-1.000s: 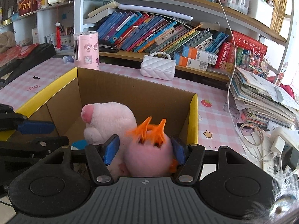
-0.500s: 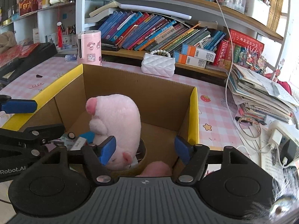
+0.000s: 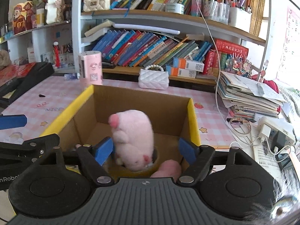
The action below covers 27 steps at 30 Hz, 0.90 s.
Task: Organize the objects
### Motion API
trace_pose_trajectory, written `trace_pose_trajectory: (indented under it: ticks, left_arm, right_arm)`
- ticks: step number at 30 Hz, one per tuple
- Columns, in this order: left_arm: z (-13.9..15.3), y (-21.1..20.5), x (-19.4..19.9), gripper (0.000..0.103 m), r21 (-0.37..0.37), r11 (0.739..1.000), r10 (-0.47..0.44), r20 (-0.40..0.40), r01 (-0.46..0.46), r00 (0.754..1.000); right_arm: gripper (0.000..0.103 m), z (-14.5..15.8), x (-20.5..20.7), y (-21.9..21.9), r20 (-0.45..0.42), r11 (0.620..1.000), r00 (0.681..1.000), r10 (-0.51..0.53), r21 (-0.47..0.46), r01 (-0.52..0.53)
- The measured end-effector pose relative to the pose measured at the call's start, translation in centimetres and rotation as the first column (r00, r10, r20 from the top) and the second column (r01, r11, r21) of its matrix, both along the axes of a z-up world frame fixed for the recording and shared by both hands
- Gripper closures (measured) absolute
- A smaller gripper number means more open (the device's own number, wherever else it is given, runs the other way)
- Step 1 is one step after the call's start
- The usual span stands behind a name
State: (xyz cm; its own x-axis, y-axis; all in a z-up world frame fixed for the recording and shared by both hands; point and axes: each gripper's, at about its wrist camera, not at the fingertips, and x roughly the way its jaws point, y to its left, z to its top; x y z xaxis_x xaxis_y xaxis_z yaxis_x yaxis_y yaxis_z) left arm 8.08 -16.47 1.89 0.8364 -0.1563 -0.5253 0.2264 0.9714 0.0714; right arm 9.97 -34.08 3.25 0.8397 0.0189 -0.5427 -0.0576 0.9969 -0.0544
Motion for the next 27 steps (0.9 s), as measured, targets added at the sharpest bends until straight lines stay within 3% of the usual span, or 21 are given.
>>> trace_pose_trajectory:
  ticks: [6,17,27]
  left_arm:
    - [0.1,2.8,-2.1,0.017,0.001,0.999,0.043,0.005,-0.043,0.999]
    - [-0.1,7.6,-6.2,0.008,0.007,0.993,0.116,-0.018,-0.116,0.993]
    - [-0.6,10.9,-8.8,0.006,0.032,0.985,0.168,-0.050,-0.167,0.984]
  right_arm:
    - [0.019,0.3,-1.9,3.0,-0.007,1.000,1.000,-0.013,0.013,0.013]
    - [0.006,-0.1,-6.9,7.8,-0.015,0.990,0.991,-0.134,0.037,0.134]
    - [0.003,-1.1,-10.4,11.3,-0.061,0.986,0.985,-0.162,0.030,0.164]
